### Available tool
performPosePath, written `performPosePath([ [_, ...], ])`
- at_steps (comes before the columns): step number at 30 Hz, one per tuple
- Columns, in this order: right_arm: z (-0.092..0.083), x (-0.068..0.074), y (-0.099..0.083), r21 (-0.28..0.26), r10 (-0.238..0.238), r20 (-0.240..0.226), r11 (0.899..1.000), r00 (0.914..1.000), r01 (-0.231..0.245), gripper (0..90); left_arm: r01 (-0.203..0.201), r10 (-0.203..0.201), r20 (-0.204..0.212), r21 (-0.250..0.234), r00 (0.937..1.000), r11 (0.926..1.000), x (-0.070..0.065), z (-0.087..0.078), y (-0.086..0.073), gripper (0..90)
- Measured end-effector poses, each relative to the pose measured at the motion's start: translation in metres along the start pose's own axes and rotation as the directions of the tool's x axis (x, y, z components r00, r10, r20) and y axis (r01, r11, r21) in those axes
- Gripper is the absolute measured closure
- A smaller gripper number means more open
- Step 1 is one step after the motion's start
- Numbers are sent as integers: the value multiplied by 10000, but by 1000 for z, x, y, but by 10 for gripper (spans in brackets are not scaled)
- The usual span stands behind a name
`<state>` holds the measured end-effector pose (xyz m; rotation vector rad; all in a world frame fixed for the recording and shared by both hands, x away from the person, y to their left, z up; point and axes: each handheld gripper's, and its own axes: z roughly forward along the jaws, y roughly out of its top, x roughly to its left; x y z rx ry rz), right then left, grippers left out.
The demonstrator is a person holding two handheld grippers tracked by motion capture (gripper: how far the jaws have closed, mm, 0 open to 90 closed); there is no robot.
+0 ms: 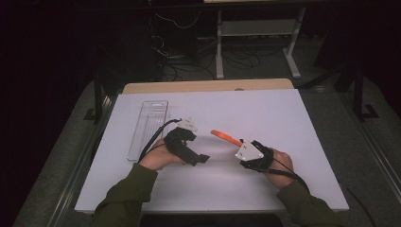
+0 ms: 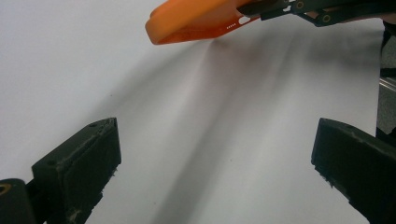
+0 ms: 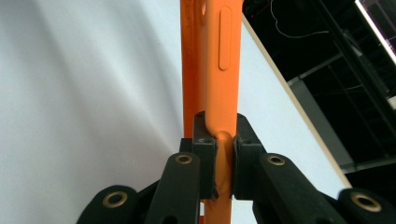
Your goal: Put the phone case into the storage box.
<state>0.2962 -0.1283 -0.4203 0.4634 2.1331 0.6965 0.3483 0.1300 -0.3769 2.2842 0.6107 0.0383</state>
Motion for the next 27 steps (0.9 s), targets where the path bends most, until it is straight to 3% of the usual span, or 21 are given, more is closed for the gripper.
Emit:
performPosePath([
  [4,0,-3,-1,1,180,-172,9998,9997,-180,816,-17,17,-8,-20,10000,10000,0,0,0,8],
  [7,1,-3,-1,1,696,-288,9976,9972,-696,816,46,-46,-13,-21,10000,10000,0,0,0,8],
  [11,1,-5,-1,-21,1003,-420,9949,9941,-1005,816,80,-80,-6,-36,10000,10000,-1,0,0,8],
  [12,1,-6,-2,-31,1019,-427,9948,9939,-1022,816,-72,72,-7,98,10000,9999,0,-1,0,8],
  [18,1,-8,-2,-27,1630,-682,9865,9843,-1635,816,169,-170,-25,-137,9999,9998,-1,1,0,8],
  [22,1,-10,-2,-75,1824,-794,9830,9800,-1835,816,133,-134,-30,-129,9999,9998,-1,0,0,8],
  [24,1,-11,-3,-70,1980,-885,9799,9762,-1994,816,121,-121,-26,-137,9999,9998,-1,0,0,8],
  [25,1,-11,-3,-63,2128,-909,9768,9729,-2142,816,-96,96,-24,17,10000,10000,0,-1,0,8],
  [27,1,-13,-3,-64,2253,-1025,9738,9689,-2271,816,-25,25,-35,-54,10000,10000,0,0,1,8],
])
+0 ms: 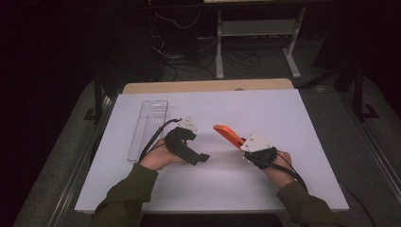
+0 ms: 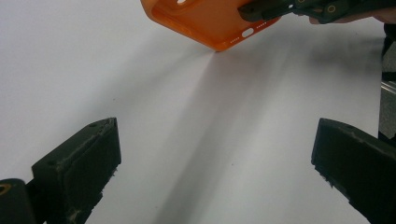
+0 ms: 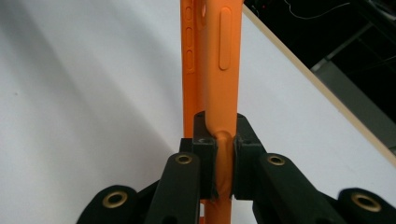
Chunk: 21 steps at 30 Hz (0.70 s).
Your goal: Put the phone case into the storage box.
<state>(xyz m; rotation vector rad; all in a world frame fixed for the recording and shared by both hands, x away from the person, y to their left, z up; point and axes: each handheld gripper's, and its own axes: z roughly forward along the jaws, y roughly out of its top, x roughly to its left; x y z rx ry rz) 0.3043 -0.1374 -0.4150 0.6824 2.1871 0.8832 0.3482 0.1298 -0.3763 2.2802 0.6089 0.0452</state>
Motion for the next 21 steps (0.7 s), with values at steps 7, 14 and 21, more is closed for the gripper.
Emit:
performPosePath([
  [7,0,-3,0,-64,492,-182,9988,9986,-493,816,183,-183,7,-133,9998,9997,-1,1,0,8],
  [14,0,-6,-1,-69,942,-363,9955,9949,-945,816,148,-148,-8,-161,9999,9998,0,0,0,8],
  [21,0,-10,-2,-83,1375,-596,9904,9887,-1382,816,201,-201,-12,-172,9998,9997,-1,0,0,8],
])
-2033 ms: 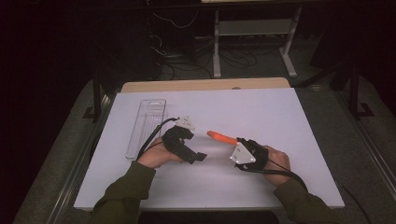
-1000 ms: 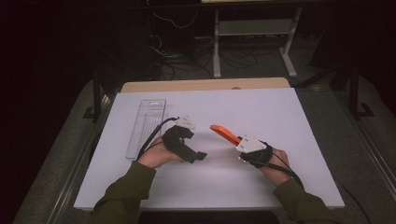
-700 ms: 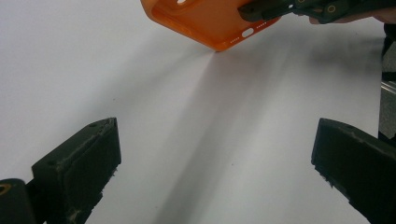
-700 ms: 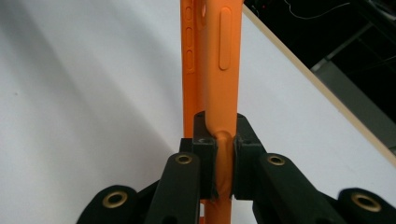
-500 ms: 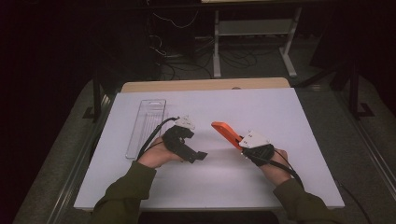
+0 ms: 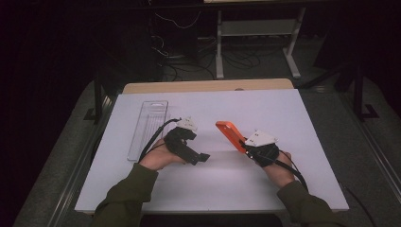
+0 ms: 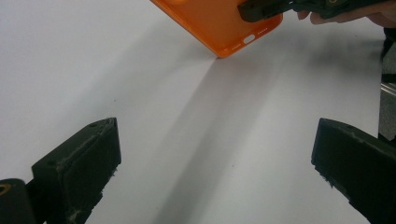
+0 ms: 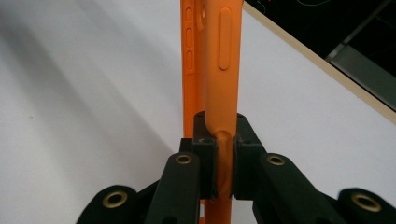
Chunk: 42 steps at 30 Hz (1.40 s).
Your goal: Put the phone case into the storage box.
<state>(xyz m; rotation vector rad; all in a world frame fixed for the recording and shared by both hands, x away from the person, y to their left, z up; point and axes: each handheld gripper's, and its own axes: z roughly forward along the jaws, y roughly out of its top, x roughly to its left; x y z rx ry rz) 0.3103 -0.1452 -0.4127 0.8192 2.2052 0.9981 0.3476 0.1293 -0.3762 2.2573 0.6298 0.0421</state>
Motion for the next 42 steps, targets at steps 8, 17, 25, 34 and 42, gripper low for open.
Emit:
performPosePath([
  [8,0,-7,-3,-18,666,-237,9978,9975,-667,816,-18,18,14,23,10000,10000,0,0,0,8],
  [17,0,-17,-6,-203,1666,-521,9856,9846,-1679,816,-80,79,-49,-40,10000,10000,1,0,1,8],
  [25,0,-23,-9,-311,2785,-830,9590,9568,-2818,816,-56,55,-125,-88,9999,9999,0,0,1,7],
  [34,-1,-24,-10,-391,3270,-864,9427,9411,-3312,816,18,-24,-186,-316,9998,9995,0,0,1,6],
  [42,-1,-24,-12,-422,3279,-752,9425,9417,-3315,815,1,-36,-554,-631,9985,9980,-1,0,3,0],
])
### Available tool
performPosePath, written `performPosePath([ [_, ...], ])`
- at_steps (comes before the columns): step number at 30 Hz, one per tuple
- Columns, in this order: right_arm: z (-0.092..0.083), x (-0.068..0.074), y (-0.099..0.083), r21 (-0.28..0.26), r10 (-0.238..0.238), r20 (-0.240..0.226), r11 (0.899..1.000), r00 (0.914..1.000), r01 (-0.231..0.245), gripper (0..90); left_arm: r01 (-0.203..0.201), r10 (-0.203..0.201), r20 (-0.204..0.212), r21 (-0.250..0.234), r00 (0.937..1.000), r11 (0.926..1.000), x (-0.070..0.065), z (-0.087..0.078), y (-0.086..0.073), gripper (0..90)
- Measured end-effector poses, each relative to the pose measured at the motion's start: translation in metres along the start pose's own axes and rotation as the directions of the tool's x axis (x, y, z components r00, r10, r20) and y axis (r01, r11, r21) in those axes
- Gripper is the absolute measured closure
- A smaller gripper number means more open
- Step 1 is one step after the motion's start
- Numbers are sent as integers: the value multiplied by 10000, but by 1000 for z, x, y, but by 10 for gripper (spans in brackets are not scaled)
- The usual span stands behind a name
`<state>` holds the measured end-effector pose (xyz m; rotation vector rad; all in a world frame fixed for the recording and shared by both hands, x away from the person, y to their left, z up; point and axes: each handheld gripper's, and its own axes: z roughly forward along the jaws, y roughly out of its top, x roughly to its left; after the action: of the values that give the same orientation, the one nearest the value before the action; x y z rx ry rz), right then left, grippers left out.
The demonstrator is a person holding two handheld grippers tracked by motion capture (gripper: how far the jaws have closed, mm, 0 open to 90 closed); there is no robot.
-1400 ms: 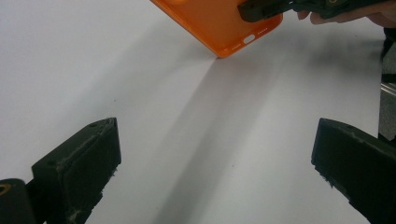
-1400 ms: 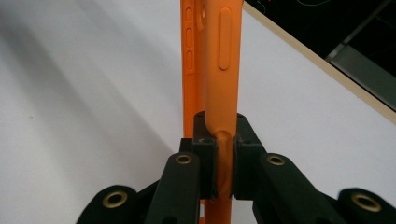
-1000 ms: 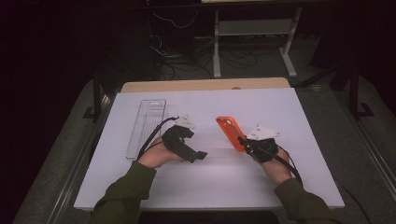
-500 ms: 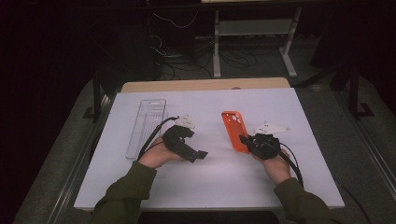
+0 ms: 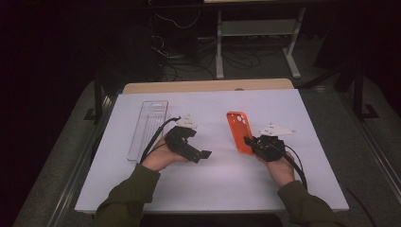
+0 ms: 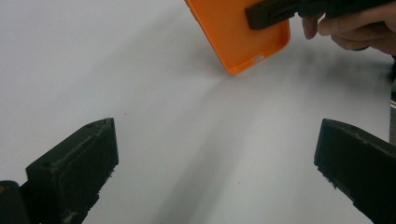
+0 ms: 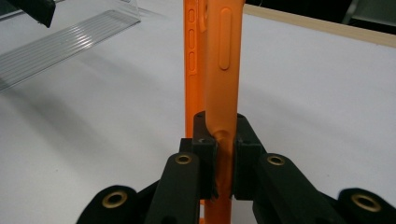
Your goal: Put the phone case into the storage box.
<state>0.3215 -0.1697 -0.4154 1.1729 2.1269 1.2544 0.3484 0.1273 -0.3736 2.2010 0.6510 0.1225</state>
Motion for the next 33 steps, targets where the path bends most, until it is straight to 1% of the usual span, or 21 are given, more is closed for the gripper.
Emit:
performPosePath([
  [1,0,0,0,-9,4,2,10000,10000,-4,815,114,-114,5,-90,9999,9999,-1,1,0,0],
  [2,0,0,0,-18,-15,8,10000,10000,15,815,36,-37,-50,-180,10000,9998,0,1,0,0],
  [3,0,1,0,-30,-109,38,9999,9999,109,815,56,-58,-87,-255,9999,9997,1,1,0,0],
  [4,1,1,0,-47,-145,37,9999,9999,145,815,196,-200,-103,-376,9997,9991,0,1,1,0],
  [6,1,2,0,-70,-210,49,9998,9998,210,815,334,-341,-121,-528,9993,9980,0,0,1,0],
  [7,2,3,-1,-64,-160,42,9999,9999,160,815,190,-202,-187,-626,9996,9979,2,-1,2,0],
  [8,2,4,-1,-38,-142,23,9999,9999,143,815,417,-431,-174,-733,9989,9964,0,-1,2,0],
  [9,2,4,-1,-43,-200,22,9998,9998,200,815,318,-333,-176,-797,9993,9963,2,-2,3,0],
  [10,3,5,-1,-51,-171,35,9998,9998,171,815,444,-460,-154,-874,9988,9952,1,-3,3,0],
  [12,3,6,0,-32,-111,20,9999,9999,111,815,465,-486,-173,-1050,9987,9934,2,-3,4,0],
  [13,4,6,0,-19,-190,62,9998,9998,191,815,570,-592,-161,-1130,9981,9920,2,-3,3,0],
  [15,4,7,0,-72,-132,33,9999,9999,132,815,559,-588,-206,-1237,9981,9907,3,-4,4,0],
  [16,4,8,1,-60,-128,55,9999,9999,128,815,658,-688,-198,-1256,9974,9899,3,-4,5,0],
  [17,5,8,1,-92,-199,107,9998,9997,200,814,601,-633,-216,-1256,9978,9903,4,-5,6,0],
  [18,5,8,1,-88,-283,156,9996,9995,284,814,699,-732,-204,-1341,9971,9885,5,-5,6,0],
  [19,5,8,2,-82,-245,148,9997,9996,247,814,791,-832,-230,-1448,9963,9863,6,-6,7,0],
  [20,6,9,2,-52,-267,172,9996,9995,268,814,974,-1015,-176,-1602,9947,9823,6,-6,8,0],
  [21,7,9,3,-114,-315,212,9994,9993,317,814,1031,-1070,-140,-1702,9942,9800,7,-7,10,0],
  [26,11,12,5,-182,-221,246,9996,9995,225,814,1285,-1324,-63,-2005,9912,9712,12,-6,14,0],
  [28,13,12,7,-181,-204,240,9996,9995,208,814,1243,-1287,-88,-2019,9917,9715,13,-7,17,0],
  [33,18,12,9,-217,-141,252,9997,9996,146,814,1316,-1366,-60,-2292,9906,9644,16,-7,24,0],
])
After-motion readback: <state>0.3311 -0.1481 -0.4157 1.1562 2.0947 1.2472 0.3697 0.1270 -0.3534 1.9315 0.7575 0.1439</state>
